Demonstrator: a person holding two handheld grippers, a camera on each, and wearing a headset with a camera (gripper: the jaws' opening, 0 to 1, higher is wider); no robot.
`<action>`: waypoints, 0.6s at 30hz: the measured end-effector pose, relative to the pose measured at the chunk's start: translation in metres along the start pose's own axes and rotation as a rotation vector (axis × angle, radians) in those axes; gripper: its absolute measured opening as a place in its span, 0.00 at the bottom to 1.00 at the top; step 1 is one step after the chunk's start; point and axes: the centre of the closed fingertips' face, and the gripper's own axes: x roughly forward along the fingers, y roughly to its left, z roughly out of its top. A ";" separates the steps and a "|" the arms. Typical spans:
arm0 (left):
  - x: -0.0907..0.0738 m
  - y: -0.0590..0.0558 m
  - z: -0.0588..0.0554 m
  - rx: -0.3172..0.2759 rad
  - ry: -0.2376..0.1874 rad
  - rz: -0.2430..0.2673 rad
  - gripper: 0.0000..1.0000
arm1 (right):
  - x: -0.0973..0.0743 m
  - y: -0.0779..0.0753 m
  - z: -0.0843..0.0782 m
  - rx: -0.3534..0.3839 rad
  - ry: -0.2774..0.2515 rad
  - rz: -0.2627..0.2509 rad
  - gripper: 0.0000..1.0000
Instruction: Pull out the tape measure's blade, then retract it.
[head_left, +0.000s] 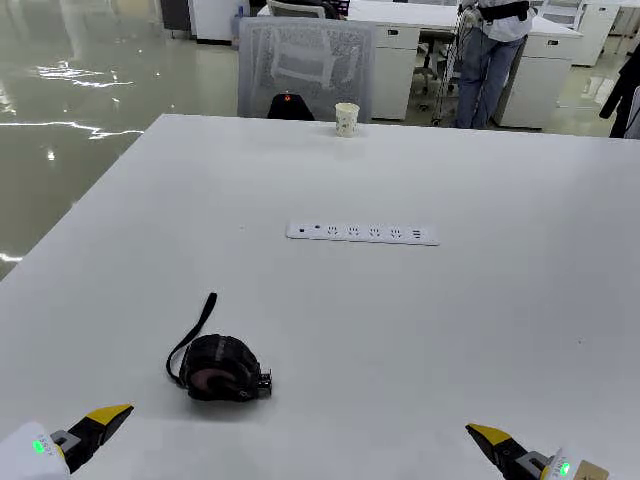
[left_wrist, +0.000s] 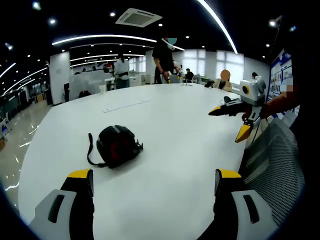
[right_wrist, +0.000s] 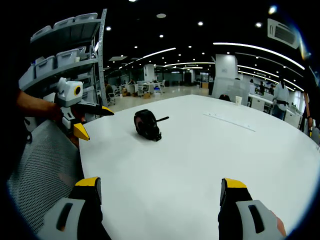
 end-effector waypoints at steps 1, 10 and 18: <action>0.000 0.000 0.000 -0.001 0.000 0.000 0.99 | 0.000 0.000 0.000 -0.001 0.000 0.000 0.99; 0.001 0.003 0.003 0.004 0.002 -0.007 0.99 | 0.001 -0.002 0.004 -0.005 0.000 0.010 0.99; 0.003 0.006 0.004 0.017 0.015 -0.021 0.99 | 0.002 -0.005 0.006 -0.012 0.013 0.025 0.99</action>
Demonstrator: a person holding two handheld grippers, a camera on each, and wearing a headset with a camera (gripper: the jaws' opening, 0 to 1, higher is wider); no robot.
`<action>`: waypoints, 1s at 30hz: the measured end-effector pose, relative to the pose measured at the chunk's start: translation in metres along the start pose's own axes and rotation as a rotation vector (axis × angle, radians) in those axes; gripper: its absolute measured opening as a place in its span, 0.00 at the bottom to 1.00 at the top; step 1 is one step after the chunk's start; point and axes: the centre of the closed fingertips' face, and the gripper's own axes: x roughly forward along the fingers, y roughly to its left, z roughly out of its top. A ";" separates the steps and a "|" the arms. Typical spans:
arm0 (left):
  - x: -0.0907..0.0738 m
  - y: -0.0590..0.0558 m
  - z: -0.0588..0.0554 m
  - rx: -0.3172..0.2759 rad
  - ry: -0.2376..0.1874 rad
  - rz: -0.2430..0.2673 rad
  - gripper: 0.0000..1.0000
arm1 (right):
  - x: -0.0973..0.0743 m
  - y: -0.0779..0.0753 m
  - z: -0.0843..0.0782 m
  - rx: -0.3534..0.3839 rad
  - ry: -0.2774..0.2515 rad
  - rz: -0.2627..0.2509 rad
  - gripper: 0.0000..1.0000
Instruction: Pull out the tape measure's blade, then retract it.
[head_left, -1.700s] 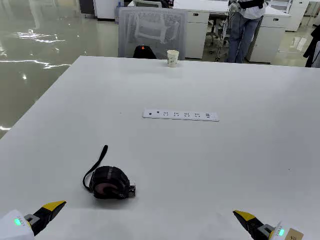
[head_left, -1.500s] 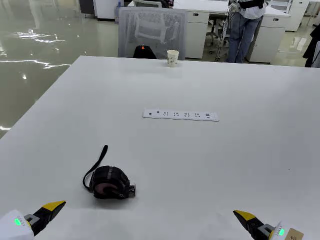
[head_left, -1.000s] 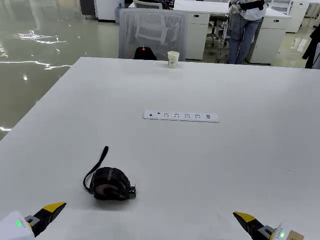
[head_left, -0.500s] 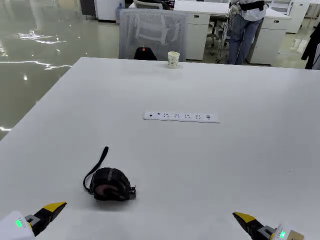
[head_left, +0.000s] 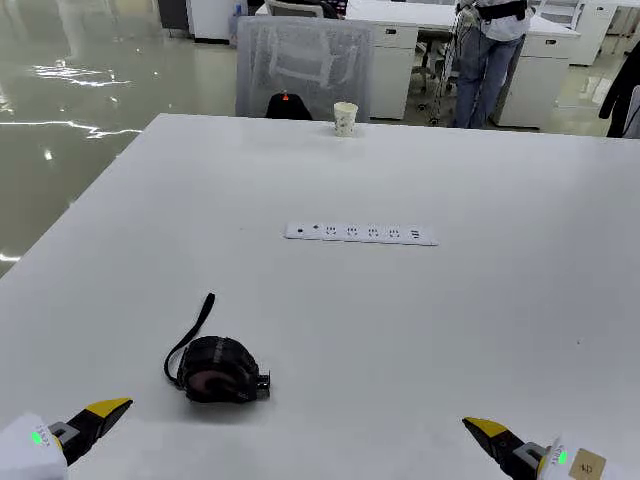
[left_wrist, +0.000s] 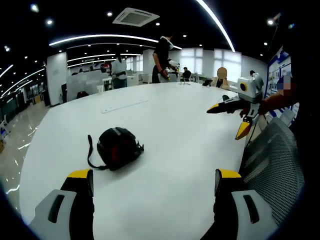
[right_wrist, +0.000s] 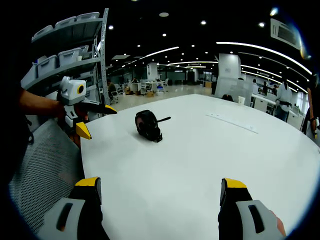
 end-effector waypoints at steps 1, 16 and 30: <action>0.000 0.001 0.000 0.003 0.004 -0.004 0.99 | 0.000 0.000 0.000 0.001 0.003 0.005 0.99; 0.005 0.012 0.003 0.041 0.029 -0.034 0.99 | 0.004 -0.011 0.005 -0.034 0.037 0.040 0.97; 0.010 0.019 0.008 0.084 0.061 -0.079 0.96 | 0.012 -0.020 0.007 -0.060 0.054 0.066 0.97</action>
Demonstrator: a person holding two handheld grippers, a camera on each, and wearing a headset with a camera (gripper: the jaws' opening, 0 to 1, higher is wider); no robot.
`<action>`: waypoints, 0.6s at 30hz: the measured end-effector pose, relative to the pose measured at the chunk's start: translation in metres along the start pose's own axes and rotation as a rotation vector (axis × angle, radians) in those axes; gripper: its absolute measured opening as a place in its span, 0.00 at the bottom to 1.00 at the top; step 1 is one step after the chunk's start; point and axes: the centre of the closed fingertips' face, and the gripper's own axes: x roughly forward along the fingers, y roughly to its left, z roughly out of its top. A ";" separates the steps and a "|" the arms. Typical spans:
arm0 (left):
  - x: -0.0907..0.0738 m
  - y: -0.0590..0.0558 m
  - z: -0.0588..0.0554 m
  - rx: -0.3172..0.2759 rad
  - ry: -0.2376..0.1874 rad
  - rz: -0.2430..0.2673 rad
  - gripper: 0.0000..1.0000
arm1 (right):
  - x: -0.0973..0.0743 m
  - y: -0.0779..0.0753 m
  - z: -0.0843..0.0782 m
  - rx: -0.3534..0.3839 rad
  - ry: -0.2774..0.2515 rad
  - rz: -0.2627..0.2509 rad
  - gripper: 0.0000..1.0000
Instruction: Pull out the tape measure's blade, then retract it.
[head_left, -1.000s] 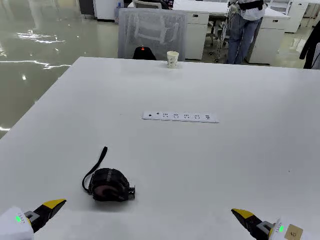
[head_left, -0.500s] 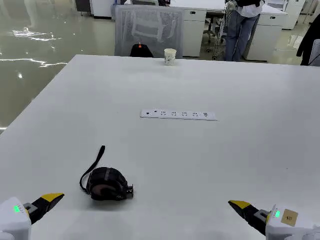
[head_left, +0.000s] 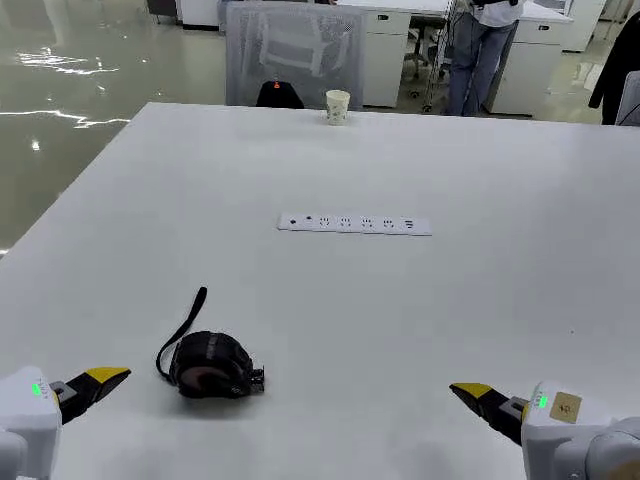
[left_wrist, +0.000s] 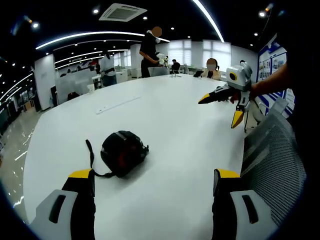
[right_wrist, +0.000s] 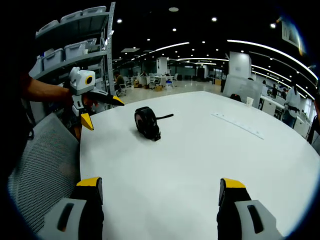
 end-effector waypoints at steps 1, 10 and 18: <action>0.001 0.000 0.000 0.005 0.004 -0.005 0.96 | 0.001 -0.001 0.000 -0.001 0.001 0.003 0.96; 0.006 0.007 0.007 0.032 0.028 -0.029 0.94 | 0.007 -0.008 0.004 -0.033 0.002 0.028 0.93; 0.012 0.017 0.009 0.052 0.049 -0.058 0.90 | 0.014 -0.017 0.009 -0.057 0.006 0.044 0.91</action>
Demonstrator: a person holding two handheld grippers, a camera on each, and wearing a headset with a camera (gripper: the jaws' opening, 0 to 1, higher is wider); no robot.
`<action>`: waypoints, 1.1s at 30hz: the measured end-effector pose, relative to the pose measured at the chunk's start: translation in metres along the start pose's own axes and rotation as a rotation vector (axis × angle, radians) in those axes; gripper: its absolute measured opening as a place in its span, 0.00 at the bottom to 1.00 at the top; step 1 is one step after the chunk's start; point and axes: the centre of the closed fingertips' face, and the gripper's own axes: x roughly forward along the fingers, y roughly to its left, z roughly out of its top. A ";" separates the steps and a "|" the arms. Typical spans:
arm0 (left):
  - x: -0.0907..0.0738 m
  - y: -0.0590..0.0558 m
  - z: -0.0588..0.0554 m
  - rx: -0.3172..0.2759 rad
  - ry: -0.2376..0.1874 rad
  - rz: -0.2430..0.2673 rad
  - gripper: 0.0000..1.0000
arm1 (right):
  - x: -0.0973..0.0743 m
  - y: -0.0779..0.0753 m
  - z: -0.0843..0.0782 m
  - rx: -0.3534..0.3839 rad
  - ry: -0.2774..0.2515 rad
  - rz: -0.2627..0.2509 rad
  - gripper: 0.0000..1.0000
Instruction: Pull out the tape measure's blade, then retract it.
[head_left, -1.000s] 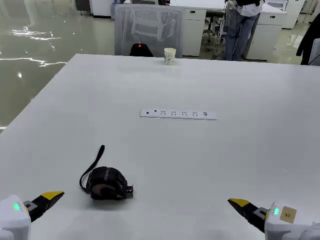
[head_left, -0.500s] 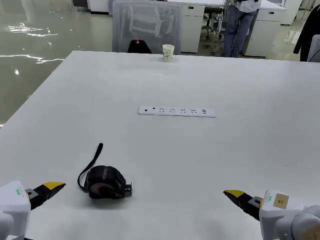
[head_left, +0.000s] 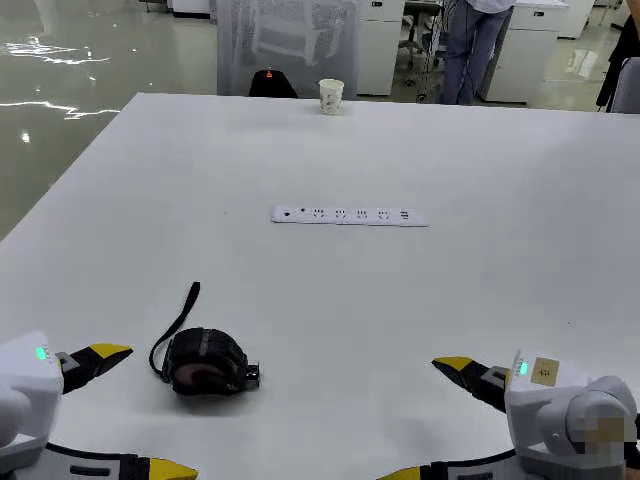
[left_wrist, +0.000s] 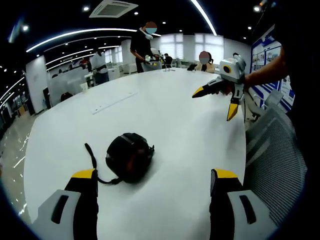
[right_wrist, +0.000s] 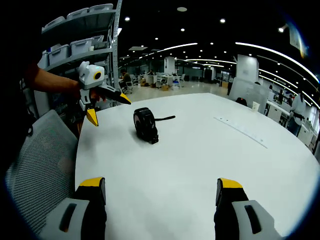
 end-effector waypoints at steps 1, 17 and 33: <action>0.001 0.002 0.000 0.004 0.003 -0.003 0.89 | 0.001 -0.001 0.000 -0.003 0.002 0.003 0.91; 0.014 0.021 0.004 0.062 0.049 -0.052 0.82 | 0.020 -0.011 0.006 -0.078 0.026 0.065 0.81; 0.026 0.035 0.005 0.140 0.114 -0.122 0.69 | 0.044 -0.017 0.016 -0.159 0.047 0.149 0.68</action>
